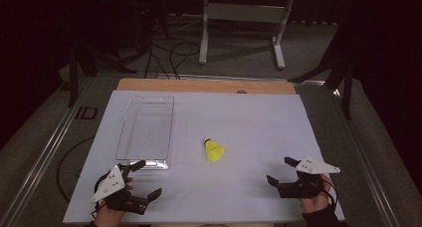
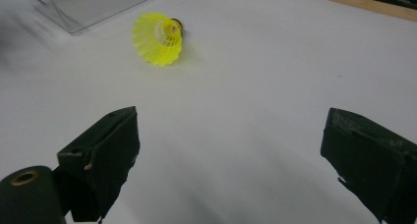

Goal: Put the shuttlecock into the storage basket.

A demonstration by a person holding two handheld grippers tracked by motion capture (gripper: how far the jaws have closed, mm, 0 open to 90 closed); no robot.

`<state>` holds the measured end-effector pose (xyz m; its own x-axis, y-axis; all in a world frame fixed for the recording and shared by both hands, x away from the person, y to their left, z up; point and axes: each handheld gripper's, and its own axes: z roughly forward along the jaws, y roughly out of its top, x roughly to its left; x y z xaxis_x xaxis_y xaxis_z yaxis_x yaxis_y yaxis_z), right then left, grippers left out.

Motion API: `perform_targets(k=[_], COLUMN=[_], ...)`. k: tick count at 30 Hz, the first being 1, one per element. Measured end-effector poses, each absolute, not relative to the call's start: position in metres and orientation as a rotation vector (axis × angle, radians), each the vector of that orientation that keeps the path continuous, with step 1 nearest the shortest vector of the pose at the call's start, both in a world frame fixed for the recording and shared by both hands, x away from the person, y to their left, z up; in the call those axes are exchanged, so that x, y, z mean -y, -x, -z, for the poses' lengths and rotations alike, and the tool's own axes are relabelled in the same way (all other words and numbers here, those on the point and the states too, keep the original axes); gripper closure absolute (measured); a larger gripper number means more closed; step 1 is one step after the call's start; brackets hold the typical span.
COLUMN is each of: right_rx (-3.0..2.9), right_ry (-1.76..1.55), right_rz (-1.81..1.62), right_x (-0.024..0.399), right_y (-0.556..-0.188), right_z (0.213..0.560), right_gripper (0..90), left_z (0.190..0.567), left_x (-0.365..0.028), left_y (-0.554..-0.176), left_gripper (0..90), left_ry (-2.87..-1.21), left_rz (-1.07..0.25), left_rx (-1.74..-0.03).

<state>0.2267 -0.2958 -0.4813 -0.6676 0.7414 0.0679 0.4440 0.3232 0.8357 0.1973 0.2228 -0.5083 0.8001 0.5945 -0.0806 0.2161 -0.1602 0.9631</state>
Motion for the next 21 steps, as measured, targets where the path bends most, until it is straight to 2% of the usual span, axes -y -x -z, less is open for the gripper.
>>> perform_targets(k=[12,21], right_rx=[-2.328,-2.4], right_ry=[-1.078,-1.023], right_rz=[-1.233,-1.198], right_x=[0.297,0.282], right_y=[-0.238,-0.247], right_z=[0.455,0.437], right_gripper=[8.0,8.0], left_z=[0.509,0.509], left_x=[-0.223,-0.223], left_y=[-0.198,-0.198], left_gripper=[0.2,0.2], left_ry=[-1.736,-1.738], left_rz=[-0.371,-0.369], left_rx=[-0.634,-0.633])
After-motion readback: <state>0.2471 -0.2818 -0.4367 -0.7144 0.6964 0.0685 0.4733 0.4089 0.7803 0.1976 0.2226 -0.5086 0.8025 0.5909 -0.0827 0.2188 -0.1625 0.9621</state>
